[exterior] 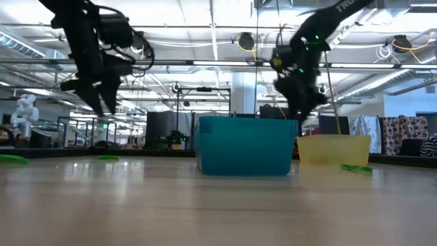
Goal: Sort rubber bands into baskets
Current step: Put the green rubber band into the yellow bin
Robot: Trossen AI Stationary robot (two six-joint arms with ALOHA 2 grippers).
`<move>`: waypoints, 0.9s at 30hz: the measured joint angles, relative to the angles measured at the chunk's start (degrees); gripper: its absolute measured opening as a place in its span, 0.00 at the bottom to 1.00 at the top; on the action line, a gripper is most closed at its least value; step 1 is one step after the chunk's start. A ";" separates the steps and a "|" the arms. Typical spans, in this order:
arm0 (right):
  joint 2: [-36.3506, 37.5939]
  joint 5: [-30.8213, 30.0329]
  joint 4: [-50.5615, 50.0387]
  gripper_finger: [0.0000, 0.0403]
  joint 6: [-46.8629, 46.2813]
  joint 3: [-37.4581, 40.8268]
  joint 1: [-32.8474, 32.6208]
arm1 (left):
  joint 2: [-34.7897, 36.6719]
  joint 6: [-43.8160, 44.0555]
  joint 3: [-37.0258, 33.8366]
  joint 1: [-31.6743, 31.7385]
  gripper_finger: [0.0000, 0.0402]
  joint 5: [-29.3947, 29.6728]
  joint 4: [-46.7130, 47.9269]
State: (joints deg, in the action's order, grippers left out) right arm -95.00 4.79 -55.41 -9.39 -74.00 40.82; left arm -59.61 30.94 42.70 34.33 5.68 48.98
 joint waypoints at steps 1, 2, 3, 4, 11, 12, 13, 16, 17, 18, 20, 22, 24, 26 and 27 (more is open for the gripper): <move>0.00 1.79 1.75 0.55 -1.45 -0.83 -1.10 | -0.65 0.00 0.00 0.02 0.49 0.91 1.02; 0.00 3.28 3.63 0.55 -2.69 -1.64 -2.33 | -1.38 0.01 0.00 0.02 0.49 1.50 1.95; 0.00 4.49 5.79 0.55 -3.87 -2.44 -3.75 | -2.14 -0.25 0.00 0.02 0.49 2.02 2.23; 0.00 5.40 7.87 0.55 -5.04 -3.22 -5.13 | -2.89 -0.62 -0.02 0.00 0.49 2.52 1.94; 0.00 6.14 22.35 0.55 -10.26 -7.43 -15.48 | -8.55 -6.51 -4.57 0.02 0.49 2.90 -5.34; 0.00 6.13 23.81 0.55 -10.90 -7.90 -16.80 | -9.30 -7.57 -5.31 0.04 0.49 3.22 -6.17; 0.00 6.08 25.33 0.55 -11.44 -8.24 -17.94 | -9.95 -8.20 -6.08 0.16 0.49 4.11 -6.84; 0.00 6.03 29.48 0.55 -12.89 -8.62 -20.98 | -11.65 -11.10 -7.68 0.85 0.49 6.68 -9.61; 0.00 5.90 30.83 0.55 -13.27 -8.65 -21.77 | -12.07 -12.12 -8.14 1.16 0.49 6.61 -11.18; 0.00 5.86 31.90 0.55 -13.71 -8.65 -22.53 | -12.52 -12.89 -8.63 1.44 0.49 6.27 -12.91; 0.00 5.84 33.48 0.55 -13.97 -8.65 -23.78 | -13.59 -14.46 -9.87 1.90 0.49 4.39 -16.39; 0.00 5.78 34.24 0.55 -14.01 -8.65 -24.74 | -15.13 -15.39 -10.78 2.34 0.49 3.23 -18.56; 0.00 4.84 34.21 0.55 -14.05 -8.65 -25.46 | -16.93 -16.63 -11.06 2.89 0.49 3.32 -19.16; 0.00 3.17 34.18 0.55 -15.63 -8.65 -26.15 | -18.54 -18.15 -10.83 3.62 0.49 3.28 -19.79; 0.00 2.55 34.18 0.55 -16.55 -8.65 -26.45 | -19.24 -18.47 -10.82 4.11 0.49 2.98 -20.00</move>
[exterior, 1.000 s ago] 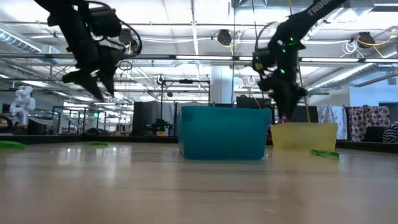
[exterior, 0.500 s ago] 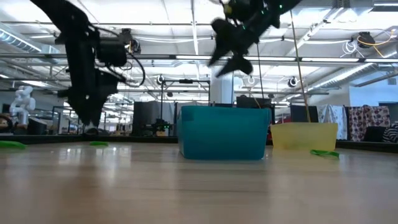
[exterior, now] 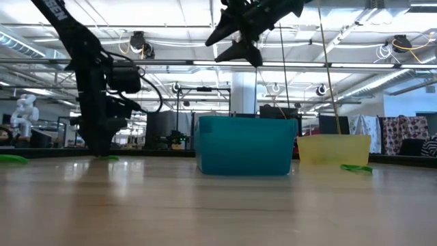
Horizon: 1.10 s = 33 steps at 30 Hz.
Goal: Sort rubber bands into baskets
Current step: Put the green rubber band into the yellow bin
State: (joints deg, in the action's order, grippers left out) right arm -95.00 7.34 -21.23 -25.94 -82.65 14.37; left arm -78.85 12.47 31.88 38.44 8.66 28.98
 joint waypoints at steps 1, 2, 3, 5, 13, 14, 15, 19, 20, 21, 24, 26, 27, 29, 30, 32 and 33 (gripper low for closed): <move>0.00 -0.28 0.01 0.55 -0.80 0.00 -0.18 | -0.51 -0.76 0.03 0.50 0.49 -0.52 -0.34; 0.00 -0.33 0.01 0.55 -1.34 0.00 -0.31 | -0.88 -1.60 0.07 1.06 0.49 -1.12 -0.56; 0.00 -0.33 -0.01 0.55 -1.84 0.00 -0.50 | -1.13 -2.49 0.08 1.62 0.48 -1.90 -1.02; 0.00 -0.34 -0.01 0.55 -2.60 0.00 -0.80 | -1.29 -2.91 -0.01 2.96 0.45 -3.86 -2.00; -0.02 -0.32 -0.02 0.55 -4.32 0.00 -2.50 | -1.44 -5.69 -0.07 8.10 0.09 -7.64 -3.02; -0.02 -0.33 -0.01 0.55 -4.85 0.00 -2.72 | -1.41 -5.78 -0.07 8.50 0.05 -8.35 -3.02; -0.02 -0.33 0.00 0.55 -5.21 0.00 -2.99 | -1.16 -5.76 -0.10 8.79 0.03 -9.34 -3.00; -0.12 -0.46 0.06 0.55 -4.17 0.00 -4.39 | 1.18 -5.37 -0.02 8.95 0.03 -15.50 -2.66; -0.53 -1.16 0.26 0.55 -3.28 -0.01 -4.90 | 1.98 -5.28 -0.09 8.79 0.03 -19.00 -2.43; -0.95 -2.21 0.55 0.55 -2.38 -0.03 -5.26 | 2.98 -5.12 -0.11 8.50 0.03 -22.17 -2.27; -2.41 -5.23 0.70 0.55 -0.39 0.02 -6.46 | 5.90 -3.73 -0.04 7.84 0.03 -31.59 -2.74; -3.98 -6.40 3.08 0.55 0.09 -0.04 -7.04 | 7.90 -2.96 -0.04 6.38 0.03 -38.00 -3.15; -4.81 -6.96 3.91 0.55 0.09 -0.04 -7.24 | 9.03 -2.15 -0.02 5.60 0.03 -40.24 -3.18; -7.22 -7.75 6.70 0.55 -0.78 -0.02 -7.56 | 10.99 -0.12 -0.01 4.04 0.03 -41.74 -3.47; -8.48 -7.69 8.72 0.55 -1.55 -0.02 -7.72 | 11.84 0.86 0.02 3.16 0.03 -41.84 -3.92; -10.94 -7.63 12.30 0.55 -3.53 -0.02 -7.78 | 13.52 3.53 0.02 1.07 0.03 -42.42 -4.76; -12.24 -7.57 14.48 0.55 -4.65 -0.02 -7.78 | 14.24 4.49 0.04 0.08 0.03 -42.71 -5.63</move>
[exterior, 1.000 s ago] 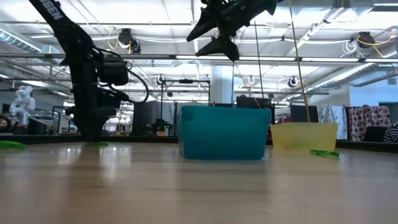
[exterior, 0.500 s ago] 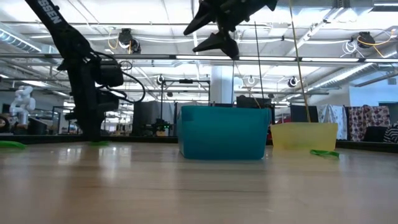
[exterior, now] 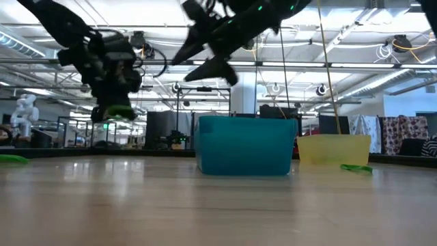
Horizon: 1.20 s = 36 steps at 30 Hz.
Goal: Sort rubber bands into baskets
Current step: Put the green rubber band into the yellow bin
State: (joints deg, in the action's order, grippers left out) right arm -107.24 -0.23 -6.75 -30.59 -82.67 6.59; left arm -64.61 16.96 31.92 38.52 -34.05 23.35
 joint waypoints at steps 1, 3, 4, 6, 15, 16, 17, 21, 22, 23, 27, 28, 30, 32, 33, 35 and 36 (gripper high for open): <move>-1.35 0.02 2.28 0.55 -1.08 0.00 0.00 | 0.60 0.87 0.00 -1.04 0.03 0.01 -0.80; -3.41 0.17 5.47 0.55 -2.08 0.02 0.04 | 1.45 3.09 0.00 -3.31 0.03 0.07 -2.85; -4.60 0.19 7.64 0.55 -2.16 0.02 0.03 | 1.76 4.11 0.02 -4.40 0.03 0.05 -3.90; -6.22 0.31 11.66 0.55 -2.32 0.02 0.04 | 1.98 6.15 0.02 -6.64 0.03 0.03 -6.16; -8.06 0.61 15.53 0.55 -1.84 0.02 0.04 | 2.00 9.75 0.09 -14.38 0.03 0.57 -12.74; -8.05 1.27 15.44 0.55 -1.84 0.02 0.04 | 2.00 9.75 0.11 -14.82 0.03 0.88 -12.90; -8.05 2.68 15.27 0.55 -1.96 0.02 0.07 | 2.00 9.74 0.11 -15.19 0.03 1.30 -12.97; -8.05 7.19 14.36 0.55 -4.80 0.02 0.04 | 2.00 9.72 0.11 -16.04 0.03 2.68 -14.05; -8.03 7.64 13.93 0.55 -5.04 0.02 0.04 | 2.00 9.72 0.11 -16.17 0.03 2.98 -14.46; -8.03 7.84 13.43 0.55 -5.07 0.02 -0.02 | 2.01 9.71 0.11 -16.17 0.03 3.20 -14.86; -8.03 8.12 11.75 0.55 -5.05 0.02 -0.33 | 2.04 9.70 0.11 -16.17 0.03 4.14 -16.46; -8.03 8.12 11.56 0.55 -5.04 0.02 -0.39 | 2.04 9.70 0.11 -16.17 0.03 4.14 -16.74; -8.03 8.11 10.96 0.55 -5.03 0.02 -0.50 | 2.06 9.70 0.11 -16.17 0.03 4.14 -17.05; -8.03 8.11 10.85 0.55 -5.03 0.02 -0.50 | 2.06 9.63 0.11 -16.17 0.03 4.14 -17.00; -8.03 8.11 10.87 0.54 -5.03 0.02 -0.50 | 2.06 9.63 0.11 -16.17 0.03 4.14 -17.00; -8.00 8.10 10.91 0.52 -4.98 0.02 -0.50 | 2.06 9.61 0.11 -16.17 0.03 4.18 -16.99; -8.00 8.09 10.91 0.49 -4.94 0.02 -0.50 | 2.06 9.61 0.11 -16.17 0.03 4.25 -16.97</move>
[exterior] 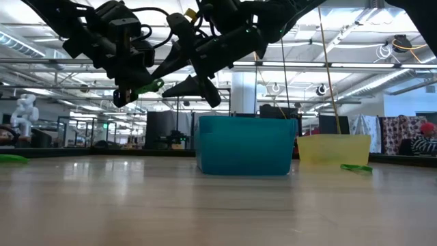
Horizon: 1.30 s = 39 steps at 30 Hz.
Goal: Sort rubber bands into baskets
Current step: Put the green rubber band into the yellow bin
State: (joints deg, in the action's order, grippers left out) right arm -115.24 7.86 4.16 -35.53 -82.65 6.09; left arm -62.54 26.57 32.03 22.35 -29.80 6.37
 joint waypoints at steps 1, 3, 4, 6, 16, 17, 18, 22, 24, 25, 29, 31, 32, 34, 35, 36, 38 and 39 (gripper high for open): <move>0.00 0.00 0.00 0.46 0.02 0.00 0.00 | 0.00 0.00 0.00 0.00 0.03 0.04 0.02; 0.00 0.02 0.00 0.37 0.19 0.00 0.00 | 0.00 0.00 0.00 0.00 0.03 0.13 0.04; 0.00 0.02 0.02 0.30 0.28 0.00 0.00 | 0.00 0.01 0.01 0.00 0.03 0.48 0.07; 0.00 0.02 0.00 0.16 0.65 0.00 0.00 | 0.00 0.00 0.01 0.00 0.03 1.19 0.19; 0.04 1.20 -0.47 0.01 -0.25 0.02 0.02 | 0.00 -3.51 0.02 -1.45 0.21 4.10 0.59; 0.06 1.18 -0.80 0.00 -0.28 0.02 0.04 | 0.00 -3.59 0.00 -1.55 0.25 5.20 0.59; 0.07 1.13 -1.23 0.00 -0.25 0.02 0.06 | 0.00 -3.90 0.00 -1.53 0.28 6.01 0.59; 0.77 1.32 -6.55 0.00 -0.25 -0.02 0.61 | -0.05 -4.42 0.02 -0.87 0.39 6.79 0.31; 1.40 1.15 -10.37 0.00 0.45 0.02 1.16 | 0.02 -4.43 0.09 -0.43 0.41 6.51 0.22; 2.07 0.59 -12.77 0.00 1.13 0.03 1.62 | 0.03 -4.42 0.09 -0.23 0.42 6.32 0.39; 6.83 -3.27 -24.57 0.00 5.49 0.00 3.82 | 1.31 -4.92 0.09 1.03 0.43 6.03 3.54; 9.65 -6.45 -32.60 0.00 8.22 0.00 4.80 | 2.35 -5.83 0.09 1.99 0.43 6.05 7.72; 11.11 -8.14 -36.13 0.00 9.38 0.00 5.29 | 2.93 -6.43 0.09 2.41 0.43 6.07 9.87; 14.43 -11.88 -43.73 0.00 11.56 0.00 6.41 | 4.24 -8.31 0.09 3.55 0.43 6.36 14.46; 16.06 -13.57 -47.60 0.00 12.39 0.00 7.15 | 4.78 -9.14 0.09 4.12 0.43 7.40 17.38; 17.72 -15.19 -50.68 0.00 13.10 0.00 8.09 | 5.29 -10.02 0.09 4.59 0.43 8.71 19.82; 20.32 -18.39 -57.42 0.00 13.98 -0.02 9.94 | 6.45 -11.35 0.09 5.38 0.43 12.80 25.00; 21.32 -20.31 -60.84 0.00 14.01 0.00 10.85 | 6.79 -12.00 0.09 5.66 0.43 15.11 27.22</move>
State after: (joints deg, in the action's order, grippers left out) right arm -93.92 -12.45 -56.68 -21.52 -82.66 16.94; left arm -55.75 14.57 32.12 28.01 -14.69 33.59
